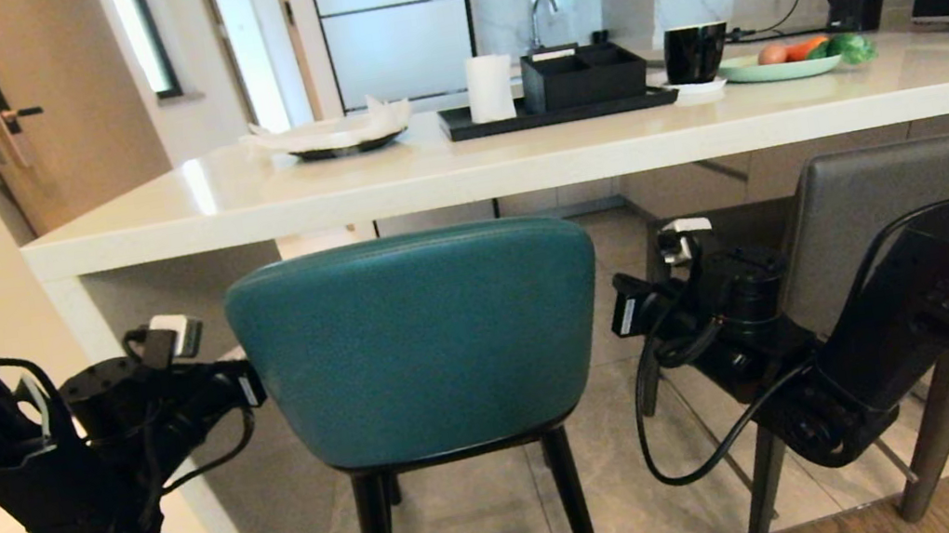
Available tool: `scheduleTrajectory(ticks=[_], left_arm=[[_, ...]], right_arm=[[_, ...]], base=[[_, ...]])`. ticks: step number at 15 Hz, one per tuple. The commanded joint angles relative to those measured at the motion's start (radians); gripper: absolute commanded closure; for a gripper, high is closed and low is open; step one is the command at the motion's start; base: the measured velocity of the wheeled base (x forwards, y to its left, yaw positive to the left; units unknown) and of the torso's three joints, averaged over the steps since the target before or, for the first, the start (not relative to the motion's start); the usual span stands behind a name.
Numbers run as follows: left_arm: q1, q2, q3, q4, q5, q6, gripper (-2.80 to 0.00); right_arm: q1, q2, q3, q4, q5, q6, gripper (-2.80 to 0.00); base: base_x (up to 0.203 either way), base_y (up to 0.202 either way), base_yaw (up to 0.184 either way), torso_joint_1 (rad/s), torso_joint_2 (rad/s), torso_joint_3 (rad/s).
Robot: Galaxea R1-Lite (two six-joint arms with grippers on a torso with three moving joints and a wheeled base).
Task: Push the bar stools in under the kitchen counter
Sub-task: Pull the blue chair out from under the dining table
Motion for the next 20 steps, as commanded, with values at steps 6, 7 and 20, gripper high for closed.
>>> scheduleTrajectory(ticks=[6, 7, 20], left_arm=[[-0.094, -0.027, 0.037, -0.033, 0.002, -0.004, 0.00], [-0.093, -0.025, 0.036, -0.033, 0.005, -0.004, 0.00], [-0.103, -0.032, 0.072, -0.033, 0.019, 0.003, 0.00]], right_arm=[[0.059, 0.033, -0.053, 0.000, 0.000, -0.028, 0.00], [0.062, 0.033, -0.054, 0.000, 0.000, -0.029, 0.00], [0.062, 0.050, -0.076, 0.002, -0.002, -0.036, 0.00]], base=[[0.000, 0.000, 0.000, 0.000, 0.00, 0.000], [0.000, 0.000, 0.000, 0.000, 0.00, 0.000], [-0.010, 0.000, 0.000, 0.001, 0.00, 0.000]])
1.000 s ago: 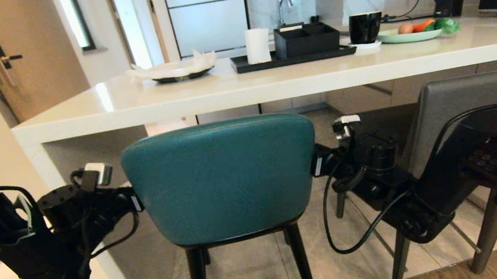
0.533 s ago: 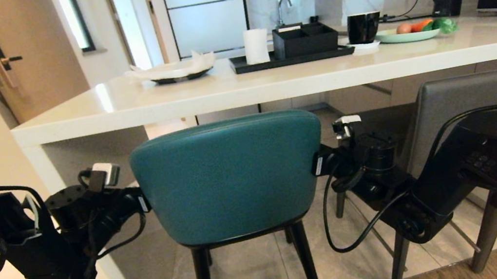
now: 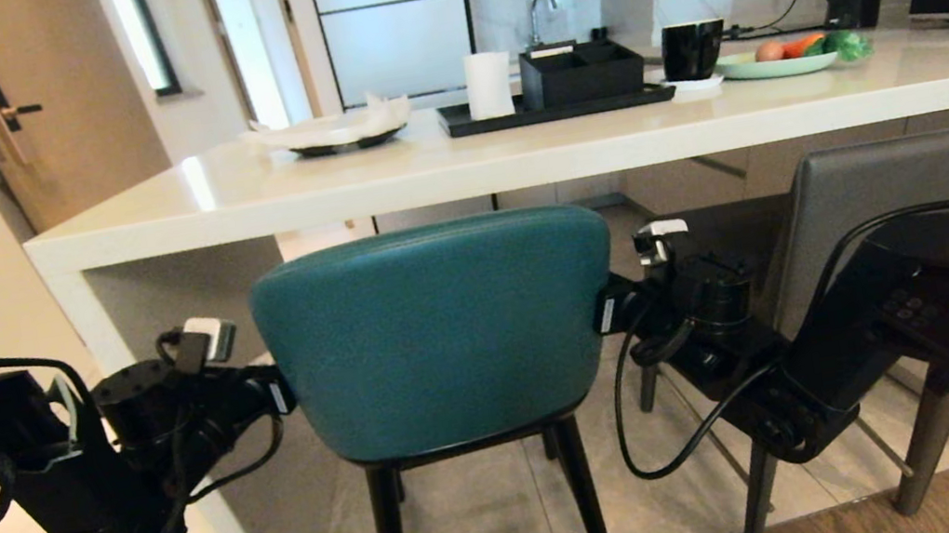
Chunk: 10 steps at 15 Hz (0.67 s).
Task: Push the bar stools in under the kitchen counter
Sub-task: Pull the blue chair out from under the dining table
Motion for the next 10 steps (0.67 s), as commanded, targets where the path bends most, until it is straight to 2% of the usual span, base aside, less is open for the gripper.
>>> scheduleTrajectory(ticks=[1, 8, 10], left_arm=[[-0.006, -0.014, 0.000, -0.011, 0.001, 0.000, 0.00], [-0.007, -0.033, 0.011, -0.011, 0.003, 0.000, 0.00], [0.011, -0.016, -0.006, -0.011, 0.031, 0.002, 0.00]], right_arm=[[0.003, -0.003, 0.003, -0.006, 0.002, 0.001, 0.00], [0.008, -0.010, 0.003, -0.006, 0.000, -0.013, 0.00], [-0.016, -0.009, 0.001, -0.006, -0.014, -0.013, 0.00]], base=[[-0.177, 0.000, -0.004, 0.010, 0.00, 0.007], [-0.199, 0.000, -0.002, 0.001, 0.00, 0.001], [-0.155, 0.000, -0.004, -0.005, 0.00, 0.004]])
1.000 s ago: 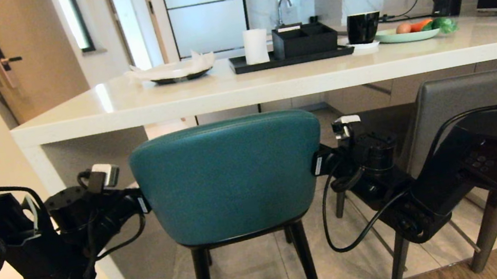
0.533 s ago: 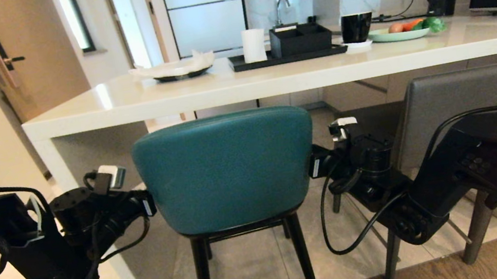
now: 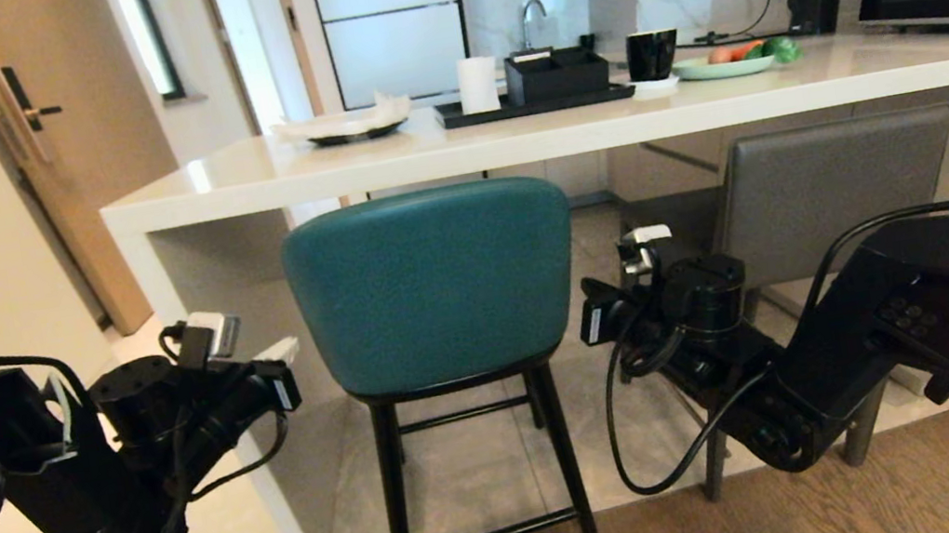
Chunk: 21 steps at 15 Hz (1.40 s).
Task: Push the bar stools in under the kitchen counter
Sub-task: Pull the blue chair out from under the dining table
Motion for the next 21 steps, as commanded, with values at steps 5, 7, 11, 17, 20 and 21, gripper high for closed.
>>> scheduleTrajectory(ticks=[5, 7, 11, 17, 20, 21], left_arm=[[0.077, 0.093, -0.209, 0.000, 0.023, 0.007, 0.00], [0.077, 0.106, -0.308, 0.058, 0.024, 0.007, 0.00], [0.052, 0.146, -0.445, 0.168, 0.030, 0.006, 0.00], [0.023, 0.211, -0.503, 0.179, 0.056, 0.007, 0.00], [0.008, 0.206, -0.514, 0.188, 0.055, 0.001, 0.00], [-0.004, 0.201, -0.517, 0.189, 0.055, 0.001, 0.00]], right_arm=[[-0.148, 0.011, -0.132, 0.062, -0.006, 0.001, 0.00], [-0.162, 0.036, -0.229, 0.114, -0.003, -0.001, 0.00], [-0.161, 0.124, -0.433, 0.182, 0.043, -0.018, 0.00], [-0.172, 0.309, -0.749, 0.335, 0.113, -0.077, 0.00], [-0.193, 0.378, -0.900, 0.407, 0.152, -0.147, 0.00], [-0.183, 0.385, -0.919, 0.427, 0.163, -0.153, 0.00]], base=[[0.000, 0.000, 0.000, 0.000, 0.00, 0.000], [0.000, 0.000, 0.000, 0.000, 0.00, 0.000], [0.000, 0.000, 0.000, 0.000, 0.00, 0.000], [0.000, 0.000, 0.000, 0.000, 0.00, 0.000], [0.000, 0.000, 0.000, 0.000, 0.00, 0.000], [0.000, 0.000, 0.000, 0.000, 0.00, 0.000]])
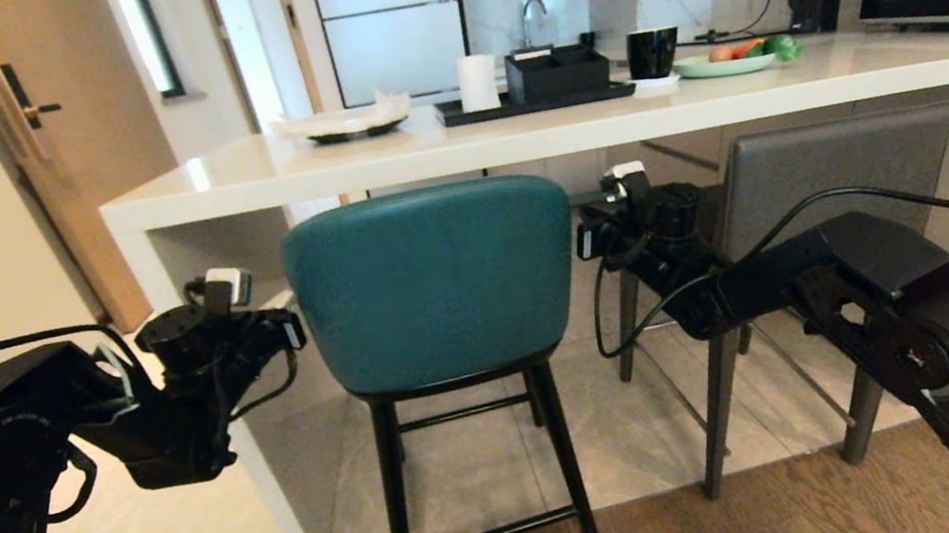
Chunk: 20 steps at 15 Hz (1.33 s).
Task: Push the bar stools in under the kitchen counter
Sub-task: Pull the blue chair out from under the dining table
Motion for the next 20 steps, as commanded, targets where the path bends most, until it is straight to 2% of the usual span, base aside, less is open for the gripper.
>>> scheduleTrajectory(ticks=[1, 9, 13, 16, 20], left_arm=[[-0.026, -0.009, -0.006, -0.002, -0.001, 0.000, 0.00], [-0.061, -0.039, 0.017, -0.006, 0.000, -0.004, 0.00], [-0.084, -0.072, 0.063, -0.008, 0.031, -0.005, 0.00], [-0.094, -0.115, 0.131, -0.018, 0.030, -0.007, 0.00], [-0.114, -0.148, 0.292, -0.156, 0.032, -0.008, 0.00]], right_arm=[[0.025, 0.041, -0.043, 0.005, 0.019, -0.005, 0.00], [0.129, 0.009, -0.009, -0.022, -0.001, -0.003, 0.00], [0.152, -0.006, 0.007, -0.034, -0.028, -0.003, 0.00], [0.162, -0.042, 0.043, -0.035, -0.030, -0.002, 0.00], [0.190, -0.089, 0.137, -0.073, -0.068, -0.002, 0.00]], base=[[0.000, 0.000, 0.000, 0.000, 0.00, 0.000], [0.000, 0.000, 0.000, 0.000, 0.00, 0.000], [0.000, 0.000, 0.000, 0.000, 0.00, 0.000], [0.000, 0.000, 0.000, 0.000, 0.00, 0.000], [0.000, 0.000, 0.000, 0.000, 0.00, 0.000]])
